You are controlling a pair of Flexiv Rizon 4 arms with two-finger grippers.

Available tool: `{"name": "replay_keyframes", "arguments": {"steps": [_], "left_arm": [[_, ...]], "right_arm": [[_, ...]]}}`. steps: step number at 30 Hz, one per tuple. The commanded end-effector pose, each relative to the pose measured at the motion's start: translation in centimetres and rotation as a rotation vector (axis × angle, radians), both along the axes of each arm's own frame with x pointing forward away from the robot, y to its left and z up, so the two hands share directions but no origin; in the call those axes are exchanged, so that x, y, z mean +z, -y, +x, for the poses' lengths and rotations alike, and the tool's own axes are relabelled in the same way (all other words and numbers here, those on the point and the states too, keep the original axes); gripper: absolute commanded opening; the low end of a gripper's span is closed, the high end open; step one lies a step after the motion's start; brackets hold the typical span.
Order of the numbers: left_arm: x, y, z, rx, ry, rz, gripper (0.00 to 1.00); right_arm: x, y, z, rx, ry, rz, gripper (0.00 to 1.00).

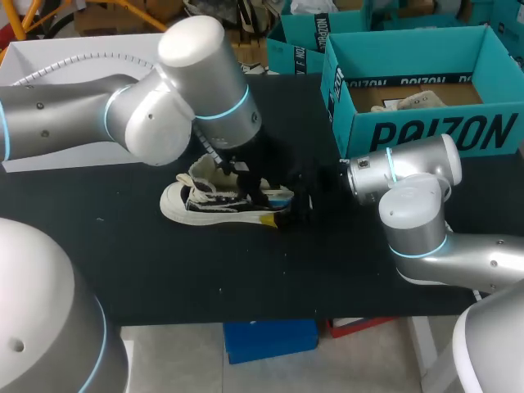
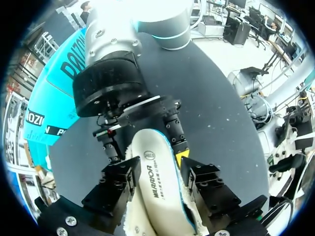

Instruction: Take the shoe out of the shoebox, open the shoe tongue, remove and reinsert the insole, then place the shoe into the shoebox

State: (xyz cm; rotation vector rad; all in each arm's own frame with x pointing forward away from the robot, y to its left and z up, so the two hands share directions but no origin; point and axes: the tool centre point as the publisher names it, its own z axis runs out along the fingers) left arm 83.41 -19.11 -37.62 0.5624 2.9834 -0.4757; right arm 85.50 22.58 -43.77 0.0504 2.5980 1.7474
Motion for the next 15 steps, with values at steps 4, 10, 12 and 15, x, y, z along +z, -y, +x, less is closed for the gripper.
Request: {"name": "replay_keyframes", "arguments": {"steps": [4, 10, 12, 15], "left_arm": [[-0.86, 0.63, 0.46, -0.002, -0.01, 0.006, 0.43], [-1.09, 0.91, 0.65, 0.012, -0.014, 0.011, 0.22], [-1.05, 0.96, 0.75, 0.022, -0.014, 0.011, 0.21], [-0.84, 0.94, 0.88, 0.03, -0.012, 0.008, 0.16]], "right_arm": [[-0.78, -0.2, 0.06, -0.003, -0.001, -0.001, 0.0], [-0.78, -0.2, 0.06, -0.003, -0.001, -0.001, 0.0], [-0.78, -0.2, 0.06, -0.003, -0.001, -0.001, 0.0], [-0.78, -0.2, 0.06, -0.003, -0.001, -0.001, 0.0]]}}
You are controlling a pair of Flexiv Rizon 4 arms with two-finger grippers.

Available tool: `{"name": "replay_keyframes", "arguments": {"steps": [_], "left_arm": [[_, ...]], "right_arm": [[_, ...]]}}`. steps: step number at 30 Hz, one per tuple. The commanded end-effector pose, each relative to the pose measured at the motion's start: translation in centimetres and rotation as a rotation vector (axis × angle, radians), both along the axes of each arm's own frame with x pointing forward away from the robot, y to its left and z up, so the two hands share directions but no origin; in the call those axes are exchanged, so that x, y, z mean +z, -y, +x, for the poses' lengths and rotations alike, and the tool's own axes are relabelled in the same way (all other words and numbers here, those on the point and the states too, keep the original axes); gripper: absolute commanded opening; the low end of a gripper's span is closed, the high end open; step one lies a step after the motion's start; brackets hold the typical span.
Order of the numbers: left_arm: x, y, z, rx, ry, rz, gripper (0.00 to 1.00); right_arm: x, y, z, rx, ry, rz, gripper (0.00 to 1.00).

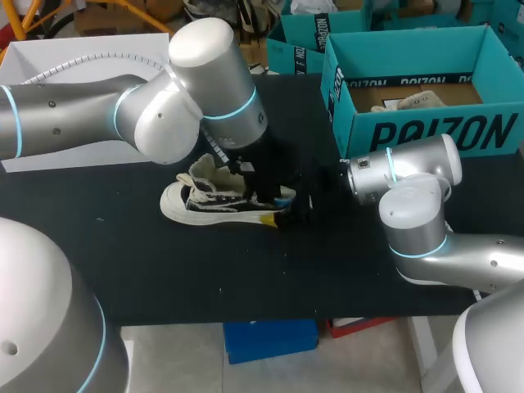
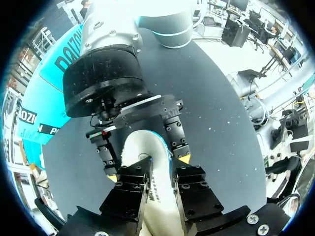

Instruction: Take the shoe out of the shoebox, open the shoe tongue, remove and reinsert the insole, then place the shoe into the shoebox

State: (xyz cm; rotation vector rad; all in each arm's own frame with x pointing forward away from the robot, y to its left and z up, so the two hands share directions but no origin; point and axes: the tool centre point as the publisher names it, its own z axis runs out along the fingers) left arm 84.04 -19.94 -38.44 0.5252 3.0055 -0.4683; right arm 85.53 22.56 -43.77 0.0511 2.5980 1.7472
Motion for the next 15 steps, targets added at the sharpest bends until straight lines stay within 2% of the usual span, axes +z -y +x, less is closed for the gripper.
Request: {"name": "replay_keyframes", "arguments": {"steps": [1, 2, 3, 8, 15], "left_arm": [[0.1, 0.1, 0.3, 0.007, 0.005, -0.001, 0.09], [0.1, 0.1, 0.4, 0.008, 0.005, -0.002, 0.01], [0.2, 0.1, 0.4, 0.009, 0.005, -0.003, 0.0], [0.8, -0.3, 0.0, 0.01, -0.007, -0.016, 0.0], [3.3, -1.8, -1.0, -0.022, -0.12, -0.154, 0.0]], "right_arm": [[-0.8, -0.2, 0.0, -0.002, -0.001, -0.001, 0.0], [-0.8, -0.2, 0.0, -0.002, -0.001, -0.001, 0.0], [-0.8, -0.2, 0.0, -0.002, -0.001, -0.001, 0.0], [-0.8, -0.2, 0.0, -0.002, -0.001, -0.001, 0.0], [-0.8, -0.2, 0.0, -0.002, -0.001, -0.001, 0.0]]}}
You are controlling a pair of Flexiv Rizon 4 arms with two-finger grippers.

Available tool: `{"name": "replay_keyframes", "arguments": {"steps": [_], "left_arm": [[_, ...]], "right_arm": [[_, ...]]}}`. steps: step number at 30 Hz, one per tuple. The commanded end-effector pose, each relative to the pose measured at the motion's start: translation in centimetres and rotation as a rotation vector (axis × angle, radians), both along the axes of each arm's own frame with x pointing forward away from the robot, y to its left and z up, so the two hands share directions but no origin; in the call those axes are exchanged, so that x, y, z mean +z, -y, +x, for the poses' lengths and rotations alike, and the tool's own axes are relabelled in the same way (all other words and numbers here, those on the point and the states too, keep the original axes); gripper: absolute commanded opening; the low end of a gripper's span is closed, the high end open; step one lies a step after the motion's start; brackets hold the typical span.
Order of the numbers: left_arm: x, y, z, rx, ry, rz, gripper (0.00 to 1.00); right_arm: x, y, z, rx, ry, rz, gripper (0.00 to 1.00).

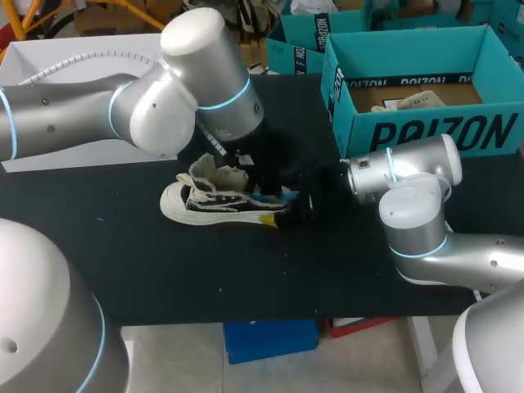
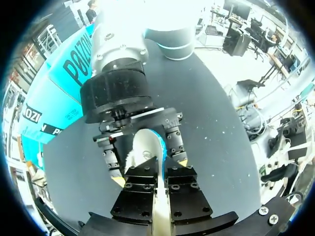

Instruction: Take the shoe out of the shoebox, open the shoe tongue, remove and reinsert the insole, then place the shoe into the shoebox

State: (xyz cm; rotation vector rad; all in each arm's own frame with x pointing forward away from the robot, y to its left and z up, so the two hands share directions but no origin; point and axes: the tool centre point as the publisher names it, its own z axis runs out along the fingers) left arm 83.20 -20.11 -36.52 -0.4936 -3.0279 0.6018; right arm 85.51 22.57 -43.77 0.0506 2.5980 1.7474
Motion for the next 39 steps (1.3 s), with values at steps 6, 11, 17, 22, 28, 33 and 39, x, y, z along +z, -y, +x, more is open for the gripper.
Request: {"name": "replay_keyframes", "arguments": {"steps": [6, 11, 17, 22, 28, 33, 39], "left_arm": [[4.9, -2.5, -1.4, -0.09, -0.099, -0.234, 0.0], [7.8, -1.9, -2.4, -0.098, -0.129, -0.323, 0.0], [11.3, -0.7, -3.7, -0.12, -0.169, -0.471, 0.0], [14.0, 0.2, -5.0, -0.123, -0.181, -0.553, 0.0], [18.4, 1.1, -6.5, -0.154, -0.184, -0.684, 0.0], [21.9, 1.6, -8.2, -0.174, -0.191, -0.778, 0.0], [23.6, 1.8, -9.5, -0.217, -0.228, -0.841, 0.0]], "right_arm": [[-0.8, -0.2, 0.0, -0.003, -0.001, -0.001, 0.0], [-0.8, -0.2, 0.0, -0.003, -0.001, -0.001, 0.0], [-0.8, -0.2, 0.0, -0.003, -0.001, -0.001, 0.0], [-0.8, -0.2, 0.0, -0.003, -0.001, -0.001, 0.0], [-0.8, -0.2, 0.0, -0.003, -0.001, -0.001, 0.0], [-0.8, -0.2, 0.0, -0.003, -0.001, -0.001, 0.0], [-0.8, -0.2, 0.0, -0.003, -0.001, -0.001, 0.0]]}}
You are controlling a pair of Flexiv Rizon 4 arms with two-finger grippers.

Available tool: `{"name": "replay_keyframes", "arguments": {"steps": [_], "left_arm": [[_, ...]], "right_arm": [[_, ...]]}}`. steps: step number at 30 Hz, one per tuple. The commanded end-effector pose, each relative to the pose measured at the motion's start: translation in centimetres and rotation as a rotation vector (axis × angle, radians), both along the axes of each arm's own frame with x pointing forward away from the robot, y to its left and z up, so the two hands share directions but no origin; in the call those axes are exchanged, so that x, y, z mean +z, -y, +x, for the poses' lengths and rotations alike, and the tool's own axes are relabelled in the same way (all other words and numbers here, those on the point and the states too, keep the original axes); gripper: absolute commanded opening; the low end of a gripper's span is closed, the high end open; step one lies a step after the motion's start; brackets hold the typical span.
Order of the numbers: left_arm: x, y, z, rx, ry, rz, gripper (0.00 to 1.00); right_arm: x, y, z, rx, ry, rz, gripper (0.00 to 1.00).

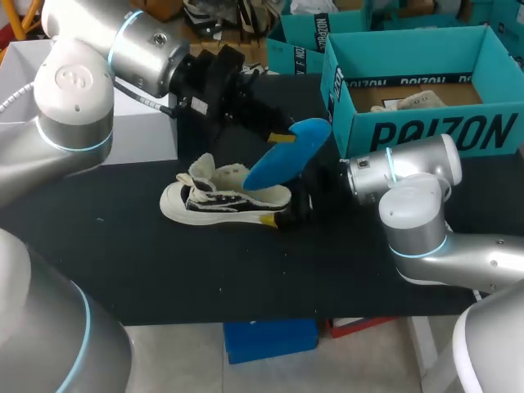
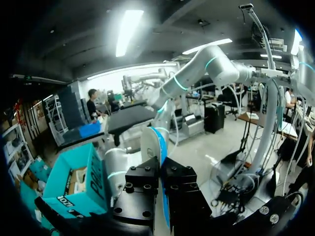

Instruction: Take the shoe out of the shoebox, open the shoe tongue, remove and reinsert the insole, then place the shoe into the shoebox

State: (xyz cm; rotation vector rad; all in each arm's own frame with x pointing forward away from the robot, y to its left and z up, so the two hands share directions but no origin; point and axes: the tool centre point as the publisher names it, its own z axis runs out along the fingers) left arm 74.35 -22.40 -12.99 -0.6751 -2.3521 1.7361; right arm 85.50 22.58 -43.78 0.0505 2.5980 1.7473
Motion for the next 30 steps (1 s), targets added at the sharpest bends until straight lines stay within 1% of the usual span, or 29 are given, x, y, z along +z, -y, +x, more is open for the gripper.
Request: {"name": "replay_keyframes", "arguments": {"steps": [1, 20, 21, 23, 24, 25, 26, 27, 28, 30], "left_arm": [[0.0, -0.5, -0.7, -0.003, -0.001, -0.017, 0.0], [0.0, -0.5, -0.7, -0.003, -0.001, -0.017, 0.0], [0.2, -0.6, -0.7, -0.007, -0.06, -0.06, 0.0], [0.9, -0.7, -0.7, -0.011, -0.103, -0.094, 0.0], [1.4, -0.7, -0.7, -0.027, -0.155, -0.126, 0.0], [1.9, -0.6, -0.8, -0.03, -0.156, -0.142, 0.0], [2.3, -0.6, -0.8, -0.026, -0.147, -0.136, 0.0], [2.6, -0.4, -0.8, -0.032, -0.189, -0.147, 0.0], [3.0, -0.4, -0.9, -0.041, -0.219, -0.184, 0.0], [3.5, -0.2, -0.9, -0.034, -0.238, -0.164, 0.0]], "right_arm": [[-0.8, -0.2, 0.1, -0.003, -0.001, -0.001, 0.0], [-0.8, -0.2, 0.1, -0.003, -0.001, -0.001, 0.0], [-0.8, -0.2, 0.1, -0.003, -0.001, -0.001, 0.0], [-0.8, -0.2, 0.1, -0.003, -0.001, -0.001, 0.0], [-0.8, -0.2, 0.1, -0.003, -0.001, -0.001, 0.0], [-0.8, -0.2, 0.1, -0.003, -0.001, -0.001, 0.0], [-0.8, -0.2, 0.1, -0.003, -0.001, -0.001, 0.0], [-0.8, -0.2, 0.1, -0.003, -0.001, -0.001, 0.0], [-0.8, -0.2, 0.1, -0.003, -0.001, -0.001, 0.0], [-0.8, -0.2, 0.1, -0.003, -0.001, -0.001, 0.0]]}}
